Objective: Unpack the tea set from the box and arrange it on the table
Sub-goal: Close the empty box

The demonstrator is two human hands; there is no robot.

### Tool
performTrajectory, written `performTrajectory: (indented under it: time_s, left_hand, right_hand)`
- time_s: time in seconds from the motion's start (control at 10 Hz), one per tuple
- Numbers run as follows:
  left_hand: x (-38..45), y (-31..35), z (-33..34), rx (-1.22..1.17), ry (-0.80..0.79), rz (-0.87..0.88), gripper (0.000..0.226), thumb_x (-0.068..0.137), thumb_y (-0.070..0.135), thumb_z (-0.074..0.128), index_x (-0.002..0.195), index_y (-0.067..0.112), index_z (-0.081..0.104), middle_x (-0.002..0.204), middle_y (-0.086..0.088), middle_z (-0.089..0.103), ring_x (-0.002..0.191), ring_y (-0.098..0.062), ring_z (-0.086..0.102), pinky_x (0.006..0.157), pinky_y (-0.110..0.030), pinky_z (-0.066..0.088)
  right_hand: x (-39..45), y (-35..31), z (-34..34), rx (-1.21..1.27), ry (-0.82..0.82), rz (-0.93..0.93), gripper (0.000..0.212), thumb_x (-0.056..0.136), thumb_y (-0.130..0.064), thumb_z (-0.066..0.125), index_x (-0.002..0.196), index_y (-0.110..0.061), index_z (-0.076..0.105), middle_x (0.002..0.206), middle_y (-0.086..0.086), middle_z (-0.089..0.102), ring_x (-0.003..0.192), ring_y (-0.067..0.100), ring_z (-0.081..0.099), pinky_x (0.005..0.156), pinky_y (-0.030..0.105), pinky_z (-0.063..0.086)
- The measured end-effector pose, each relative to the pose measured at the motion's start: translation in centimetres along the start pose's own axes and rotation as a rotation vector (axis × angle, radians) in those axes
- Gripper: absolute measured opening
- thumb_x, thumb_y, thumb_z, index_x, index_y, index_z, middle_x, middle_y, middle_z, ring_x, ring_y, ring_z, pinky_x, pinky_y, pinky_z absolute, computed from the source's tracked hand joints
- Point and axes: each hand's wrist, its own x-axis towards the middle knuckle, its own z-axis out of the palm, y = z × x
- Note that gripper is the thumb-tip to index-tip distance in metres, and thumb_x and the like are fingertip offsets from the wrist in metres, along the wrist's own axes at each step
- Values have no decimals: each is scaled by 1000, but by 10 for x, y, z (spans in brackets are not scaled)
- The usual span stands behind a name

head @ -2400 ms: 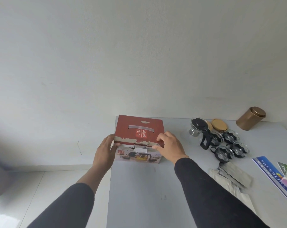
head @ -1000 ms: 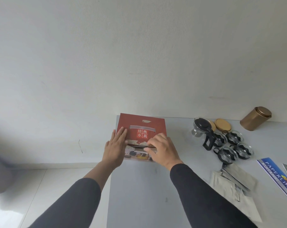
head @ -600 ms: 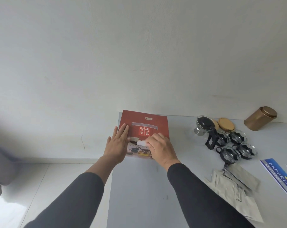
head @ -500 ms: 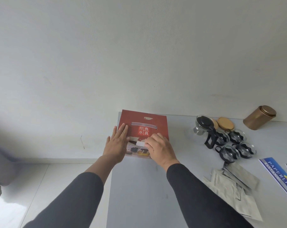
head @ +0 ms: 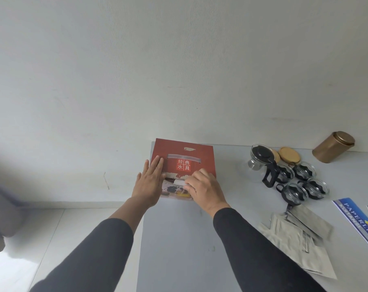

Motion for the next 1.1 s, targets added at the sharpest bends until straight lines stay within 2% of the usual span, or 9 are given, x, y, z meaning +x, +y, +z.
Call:
performTrajectory:
  time_s: [0.2, 0.3, 0.4, 0.5, 0.6, 0.7, 0.8, 0.9, 1.1]
  left_hand:
    - [0, -1, 0, 0, 10, 3, 53, 103, 36, 16, 152, 24, 1, 159, 11, -8, 147, -19, -12, 119, -47, 12]
    - [-1, 0, 0, -1, 9, 7, 53, 102, 36, 16, 152, 24, 1, 159, 11, -8, 147, -20, -12, 119, -47, 12]
    - [-1, 0, -1, -30, 4, 8, 54, 102, 37, 17, 152, 24, 2, 159, 11, -8, 147, -19, -12, 119, -47, 11]
    - [1, -5, -1, -49, -9, 20, 59, 100, 43, 24, 152, 26, 0, 158, 13, -11, 146, -16, -14, 118, -50, 11]
    - [0, -6, 5, -50, 7, -1, 73, 95, 48, 41, 151, 29, -2, 157, 9, -21, 146, -18, -15, 117, -52, 10]
    - [-1, 3, 12, -141, 110, -50, 78, 92, 40, 53, 151, 30, 3, 157, 2, -21, 148, -23, -3, 116, -45, 23]
    - [3, 11, 14, -214, 151, -76, 72, 95, 35, 52, 151, 31, 7, 158, 3, -14, 145, -19, 17, 107, -37, 38]
    - [15, 17, 11, -211, 117, -79, 66, 98, 33, 44, 151, 34, 4, 157, 5, -14, 139, -18, 29, 96, -35, 46]
    - [52, 34, 13, -210, 85, -85, 65, 100, 23, 41, 151, 33, 3, 157, 5, -19, 139, -18, 30, 102, -34, 41]
  right_hand:
    - [5, -2, 0, 46, -24, 63, 24, 61, -12, 86, 61, -12, 62, 60, -1, 57, 59, 23, 51, 47, 31, 44]
    - [14, -6, -5, 157, -122, 284, 21, 73, -15, 78, 72, -13, 57, 71, -6, 51, 72, 19, 47, 63, 33, 44]
    - [22, -7, -13, 267, -213, 476, 27, 79, -23, 74, 98, -17, 56, 85, -7, 50, 87, 17, 48, 78, 31, 43]
    - [20, -6, -14, 94, -240, 490, 50, 75, -41, 74, 117, -25, 52, 115, 0, 49, 112, 22, 44, 88, 35, 39]
    - [12, 0, -11, 82, -221, 768, 89, 61, -60, 77, 135, -35, 35, 147, 8, 19, 138, 30, 18, 103, 48, 32]
    - [9, 6, -10, 493, -281, 980, 106, 60, -54, 83, 143, -42, 19, 144, 11, 20, 134, 30, 31, 105, 42, 37]
    - [8, 10, -8, 609, -294, 927, 94, 70, -46, 79, 145, -41, 24, 132, 7, 33, 123, 24, 44, 101, 31, 39]
    - [15, 21, -2, 498, -233, 919, 80, 75, -46, 75, 142, -40, 32, 131, 6, 35, 122, 25, 46, 103, 35, 42]
    - [38, 56, 4, 368, -240, 913, 69, 81, -39, 70, 141, -41, 35, 133, 9, 37, 120, 30, 46, 99, 36, 42]
